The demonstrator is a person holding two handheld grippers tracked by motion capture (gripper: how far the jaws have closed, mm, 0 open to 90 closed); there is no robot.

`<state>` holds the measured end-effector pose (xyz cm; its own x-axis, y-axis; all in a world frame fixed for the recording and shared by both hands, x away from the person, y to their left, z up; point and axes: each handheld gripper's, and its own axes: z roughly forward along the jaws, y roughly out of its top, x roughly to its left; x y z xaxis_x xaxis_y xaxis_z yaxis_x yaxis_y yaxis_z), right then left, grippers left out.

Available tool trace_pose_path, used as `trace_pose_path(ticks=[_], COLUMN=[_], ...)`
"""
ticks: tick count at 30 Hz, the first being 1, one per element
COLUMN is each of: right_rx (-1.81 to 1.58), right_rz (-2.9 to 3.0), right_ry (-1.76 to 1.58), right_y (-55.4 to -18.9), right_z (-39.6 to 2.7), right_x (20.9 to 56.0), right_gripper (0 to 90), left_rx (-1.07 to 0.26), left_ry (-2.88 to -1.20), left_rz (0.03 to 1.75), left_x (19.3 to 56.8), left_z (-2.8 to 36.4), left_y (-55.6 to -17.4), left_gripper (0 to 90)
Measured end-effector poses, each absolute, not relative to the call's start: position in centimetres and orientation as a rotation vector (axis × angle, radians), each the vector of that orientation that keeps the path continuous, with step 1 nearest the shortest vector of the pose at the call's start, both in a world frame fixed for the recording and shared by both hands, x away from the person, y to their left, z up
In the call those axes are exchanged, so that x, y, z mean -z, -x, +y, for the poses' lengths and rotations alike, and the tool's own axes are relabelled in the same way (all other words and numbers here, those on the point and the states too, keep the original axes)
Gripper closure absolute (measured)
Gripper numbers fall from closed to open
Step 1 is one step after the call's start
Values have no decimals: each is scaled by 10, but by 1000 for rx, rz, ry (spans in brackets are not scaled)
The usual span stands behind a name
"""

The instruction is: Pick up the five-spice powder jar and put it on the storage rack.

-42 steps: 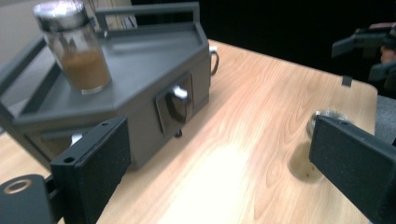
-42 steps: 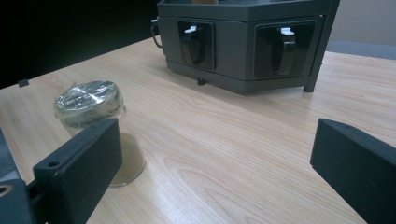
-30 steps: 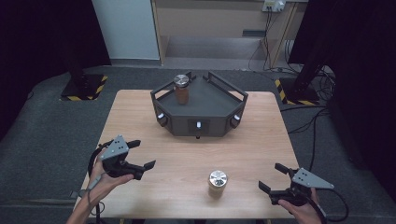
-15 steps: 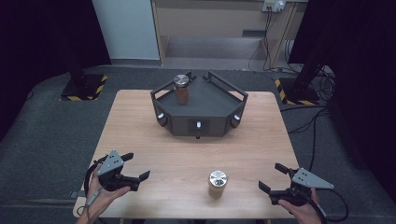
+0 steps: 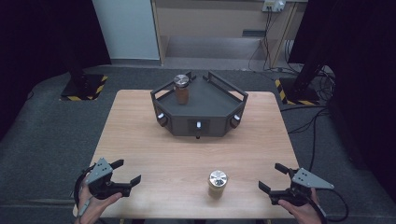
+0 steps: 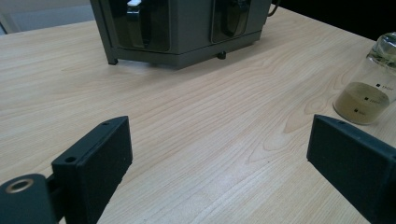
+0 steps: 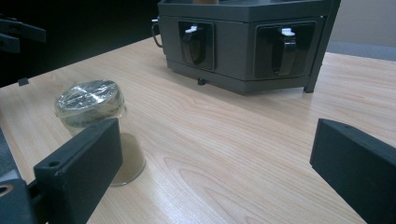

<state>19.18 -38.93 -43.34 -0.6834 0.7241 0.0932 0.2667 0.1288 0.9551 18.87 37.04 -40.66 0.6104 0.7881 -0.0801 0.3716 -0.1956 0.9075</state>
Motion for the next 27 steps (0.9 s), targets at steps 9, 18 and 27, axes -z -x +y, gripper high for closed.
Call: trace_pose_path(ticks=[9, 18, 27], right_rx=[-1576, -1578, -1578], right_rz=[2016, 2015, 2021], right_ry=[-956, -957, -949], right_y=[-192, -192, -193], right_z=[-389, -389, -389], right_x=[434, 434, 434], right_gripper=[29, 27, 26], left_rx=[-507, -485, -502], left_ry=[-1769, -1732, -1727], left_rz=[927, 888, 844], left_x=[410, 415, 416], left_z=[375, 379, 381], left_y=[-185, -187, -189], left_gripper=[39, 18, 14])
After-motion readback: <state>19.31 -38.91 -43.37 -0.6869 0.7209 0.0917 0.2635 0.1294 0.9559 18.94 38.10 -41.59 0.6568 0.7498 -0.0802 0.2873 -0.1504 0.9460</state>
